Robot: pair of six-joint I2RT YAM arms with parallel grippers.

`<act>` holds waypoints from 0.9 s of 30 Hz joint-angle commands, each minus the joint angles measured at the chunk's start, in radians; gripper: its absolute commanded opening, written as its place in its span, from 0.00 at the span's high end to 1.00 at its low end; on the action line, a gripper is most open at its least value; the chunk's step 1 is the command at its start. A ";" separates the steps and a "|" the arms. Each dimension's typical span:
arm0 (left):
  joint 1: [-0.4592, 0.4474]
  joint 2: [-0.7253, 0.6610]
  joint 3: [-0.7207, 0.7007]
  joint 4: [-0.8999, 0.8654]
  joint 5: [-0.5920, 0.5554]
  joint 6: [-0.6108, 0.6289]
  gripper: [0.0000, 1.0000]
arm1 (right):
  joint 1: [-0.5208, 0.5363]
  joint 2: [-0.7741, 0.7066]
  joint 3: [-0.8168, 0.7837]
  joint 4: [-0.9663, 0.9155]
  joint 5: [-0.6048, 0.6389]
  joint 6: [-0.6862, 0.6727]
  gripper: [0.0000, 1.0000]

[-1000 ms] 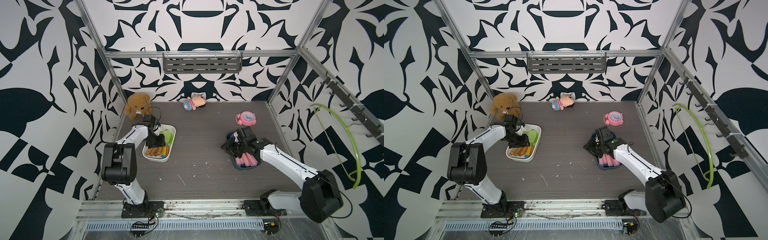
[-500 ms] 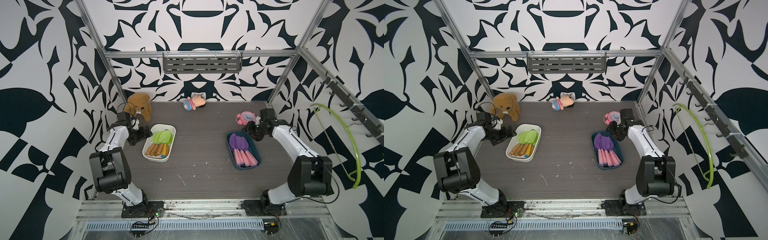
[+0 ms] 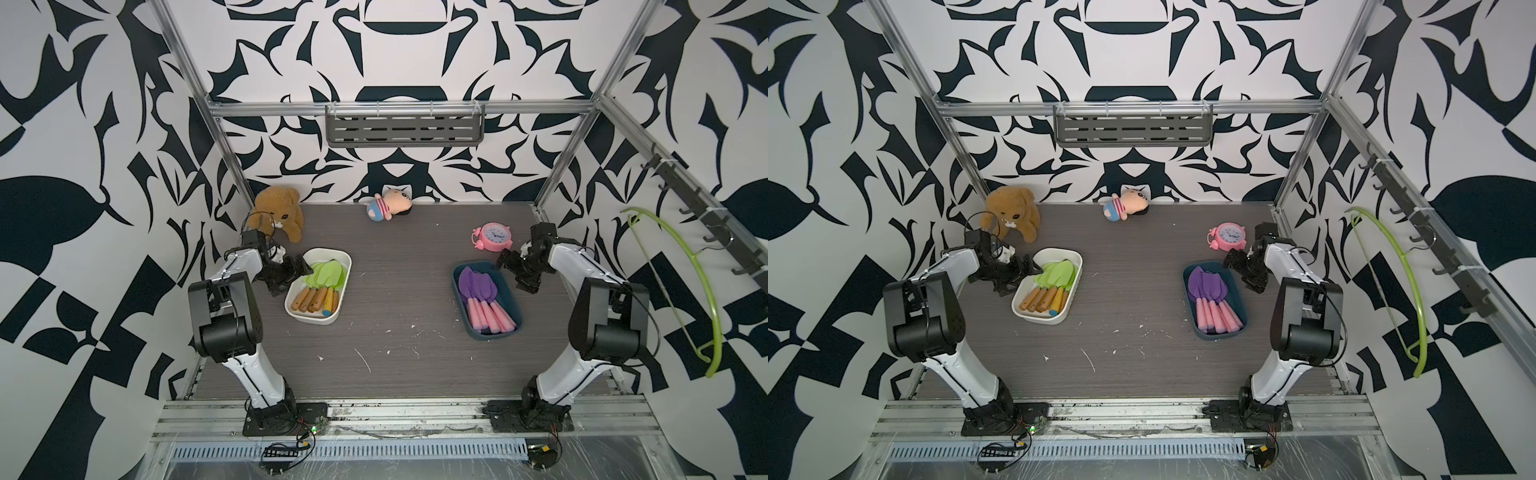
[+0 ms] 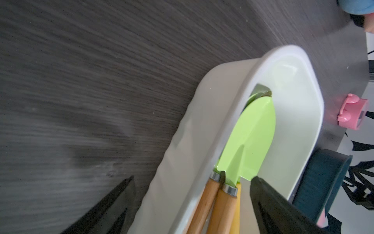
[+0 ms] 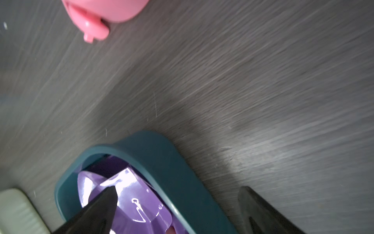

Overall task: Sort the small shovels by color and place them into the storage box
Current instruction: Move the storage box to the center of the board.

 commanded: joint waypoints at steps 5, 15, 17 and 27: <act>-0.098 -0.015 -0.012 0.017 0.106 -0.018 0.06 | 0.157 -0.048 -0.025 0.039 -0.057 0.058 0.01; -0.267 -0.012 0.004 -0.001 0.179 -0.056 0.06 | 0.418 -0.054 -0.037 0.128 0.041 0.267 0.01; -0.298 -0.020 -0.002 0.003 0.197 -0.056 0.06 | 0.438 -0.055 -0.041 0.139 0.058 0.293 0.00; -0.348 -0.098 -0.024 0.016 0.157 -0.020 0.00 | 0.450 -0.168 -0.047 0.077 0.221 0.258 0.01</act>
